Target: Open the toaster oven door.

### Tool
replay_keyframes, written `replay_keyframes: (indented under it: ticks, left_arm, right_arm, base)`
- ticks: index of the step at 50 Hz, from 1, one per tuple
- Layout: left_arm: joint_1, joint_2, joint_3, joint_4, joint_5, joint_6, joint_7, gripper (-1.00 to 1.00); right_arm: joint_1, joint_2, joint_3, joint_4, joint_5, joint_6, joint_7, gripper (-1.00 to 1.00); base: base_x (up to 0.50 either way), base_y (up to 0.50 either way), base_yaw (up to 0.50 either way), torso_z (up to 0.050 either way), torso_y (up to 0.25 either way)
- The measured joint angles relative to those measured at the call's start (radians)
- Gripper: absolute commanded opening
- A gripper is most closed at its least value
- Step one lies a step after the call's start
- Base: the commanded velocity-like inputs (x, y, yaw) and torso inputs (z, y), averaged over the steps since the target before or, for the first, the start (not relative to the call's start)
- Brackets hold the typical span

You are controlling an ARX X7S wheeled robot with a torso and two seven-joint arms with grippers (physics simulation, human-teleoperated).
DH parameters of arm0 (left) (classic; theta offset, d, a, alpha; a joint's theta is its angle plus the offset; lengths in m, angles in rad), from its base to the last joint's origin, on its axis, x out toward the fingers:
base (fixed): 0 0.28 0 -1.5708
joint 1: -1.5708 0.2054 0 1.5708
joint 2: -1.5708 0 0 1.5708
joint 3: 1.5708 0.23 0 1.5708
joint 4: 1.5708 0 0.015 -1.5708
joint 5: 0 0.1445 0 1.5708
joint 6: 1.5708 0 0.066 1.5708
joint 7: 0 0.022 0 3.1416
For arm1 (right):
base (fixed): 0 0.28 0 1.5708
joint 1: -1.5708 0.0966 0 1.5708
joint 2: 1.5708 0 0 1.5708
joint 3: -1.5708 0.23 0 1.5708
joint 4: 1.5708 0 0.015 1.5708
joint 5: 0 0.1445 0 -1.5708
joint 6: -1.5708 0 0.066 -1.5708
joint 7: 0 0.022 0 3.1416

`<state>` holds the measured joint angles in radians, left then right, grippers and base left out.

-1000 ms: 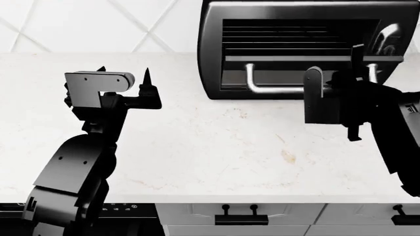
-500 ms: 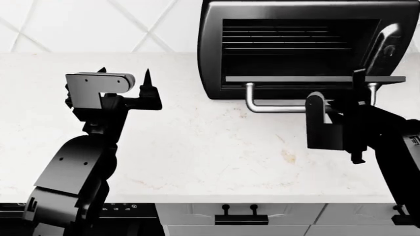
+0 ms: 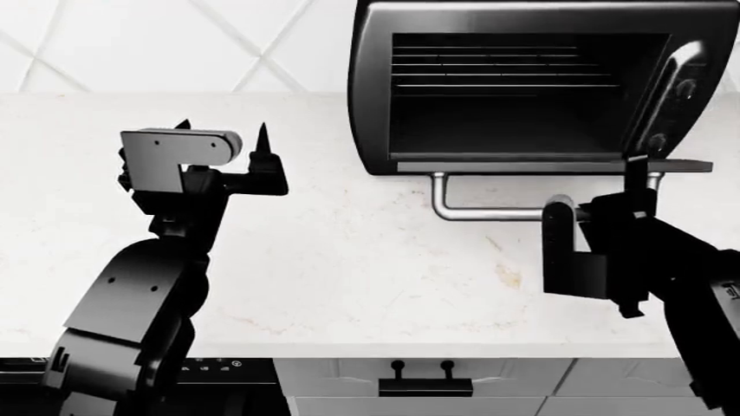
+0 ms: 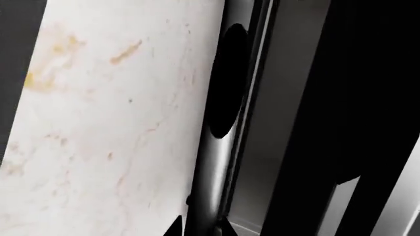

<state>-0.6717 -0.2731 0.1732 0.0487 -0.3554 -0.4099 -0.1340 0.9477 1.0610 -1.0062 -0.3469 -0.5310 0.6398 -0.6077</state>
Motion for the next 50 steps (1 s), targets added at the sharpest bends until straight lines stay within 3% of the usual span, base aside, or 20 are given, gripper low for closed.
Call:
replay_keyframes:
  ticks: [19,50]
  left_arm:
    - [0.004,-0.004,0.002,-0.015,-0.001,0.015,-0.004,1.0]
    - [0.009,-0.011,0.01,-0.025,-0.005,0.026,-0.012,1.0]
  right_arm:
    - [-0.066,-0.027,-0.024,0.055,0.021,-0.01,0.05,-1.0]
    - [-0.06,-0.048,-0.007,0.087,0.01,-0.039,-0.004,-1.0]
  base:
    - [0.0,0.0,0.0,0.0,0.0]
    - [0.0,0.0,0.0,0.0,0.0]
